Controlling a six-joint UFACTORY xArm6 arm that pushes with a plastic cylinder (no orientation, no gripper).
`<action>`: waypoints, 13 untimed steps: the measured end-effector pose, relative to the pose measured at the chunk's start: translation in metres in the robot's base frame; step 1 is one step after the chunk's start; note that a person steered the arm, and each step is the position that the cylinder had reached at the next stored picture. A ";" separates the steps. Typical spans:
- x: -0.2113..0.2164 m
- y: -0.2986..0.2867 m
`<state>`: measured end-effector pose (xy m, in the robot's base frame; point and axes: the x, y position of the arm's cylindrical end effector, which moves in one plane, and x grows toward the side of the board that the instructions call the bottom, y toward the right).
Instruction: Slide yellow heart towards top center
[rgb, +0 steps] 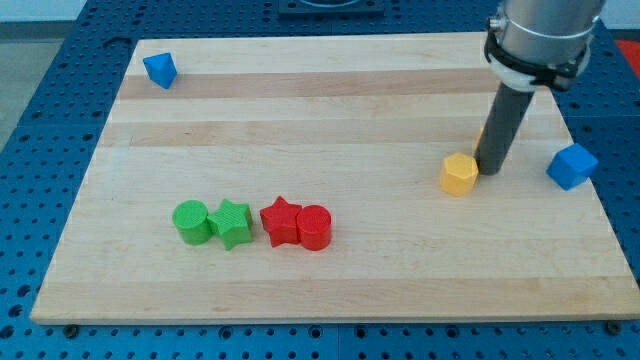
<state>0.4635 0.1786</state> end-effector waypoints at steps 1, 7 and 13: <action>-0.012 0.000; -0.076 0.033; -0.168 -0.061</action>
<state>0.2954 0.1179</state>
